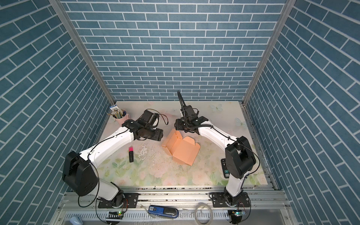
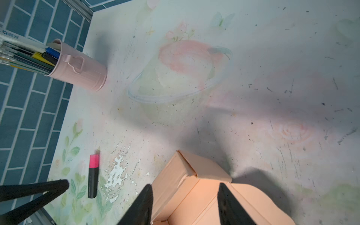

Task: Assemble paper box
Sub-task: Rotate the paper box at the center of the table, then turn over the paper box at the center of the table.

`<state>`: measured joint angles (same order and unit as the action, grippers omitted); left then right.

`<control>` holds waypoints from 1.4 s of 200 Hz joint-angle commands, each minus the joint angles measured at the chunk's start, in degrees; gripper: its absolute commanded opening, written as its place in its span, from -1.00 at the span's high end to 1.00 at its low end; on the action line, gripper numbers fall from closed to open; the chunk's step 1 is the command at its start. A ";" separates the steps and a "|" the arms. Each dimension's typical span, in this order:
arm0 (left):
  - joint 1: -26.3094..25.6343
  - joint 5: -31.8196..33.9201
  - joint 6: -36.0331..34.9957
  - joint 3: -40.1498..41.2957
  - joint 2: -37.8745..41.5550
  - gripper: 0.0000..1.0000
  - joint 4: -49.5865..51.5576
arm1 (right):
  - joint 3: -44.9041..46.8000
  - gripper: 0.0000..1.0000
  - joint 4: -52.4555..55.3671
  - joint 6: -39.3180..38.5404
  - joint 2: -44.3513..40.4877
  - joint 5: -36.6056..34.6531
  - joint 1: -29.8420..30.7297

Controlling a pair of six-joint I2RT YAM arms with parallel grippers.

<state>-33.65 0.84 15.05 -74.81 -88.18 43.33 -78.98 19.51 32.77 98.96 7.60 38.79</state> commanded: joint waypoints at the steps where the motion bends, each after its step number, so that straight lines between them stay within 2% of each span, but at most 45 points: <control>1: -3.93 8.12 -3.71 -4.40 -2.98 -0.49 6.29 | 3.75 -0.05 -2.59 3.68 -4.62 -1.34 -0.63; 47: -12.09 17.16 -5.59 -12.28 -8.75 -0.47 11.86 | 14.26 0.00 0.49 9.59 -14.34 -8.97 -3.39; 85: -16.99 22.65 -6.47 -15.63 -13.15 -0.43 14.54 | 26.34 0.03 -0.16 14.83 -25.02 -10.40 -9.05; 119: -19.97 25.03 -6.71 -18.55 -17.86 -0.39 16.00 | 31.60 0.04 1.27 15.99 -31.31 -10.14 -12.59; 149: -21.35 25.20 -6.23 -20.35 -21.40 -0.32 16.52 | 33.47 0.05 1.94 15.97 -33.39 -10.14 -14.08; 166: -21.32 25.25 -5.65 -20.37 -22.59 -0.24 16.44 | 33.89 0.06 1.93 15.83 -33.91 -10.21 -14.35; 183: -21.13 25.61 -5.40 -20.46 -23.16 -0.06 16.29 | 33.80 0.07 2.20 15.42 -34.00 -10.52 -14.44; 215: -19.17 23.01 -4.85 -19.81 -23.09 0.04 14.74 | 33.72 0.08 3.00 14.45 -33.99 -11.16 -14.44; 257: -12.48 14.78 -3.58 -13.93 -19.29 0.08 8.78 | 33.04 0.10 3.93 13.43 -33.59 -11.38 -14.44; 280: -6.71 7.27 -1.97 -8.82 -17.17 0.08 4.25 | 32.10 0.10 4.82 12.78 -32.46 -11.24 -14.44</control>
<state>-45.58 16.43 10.83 -87.92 -108.42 52.21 -45.74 22.02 46.48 66.06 -2.46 24.58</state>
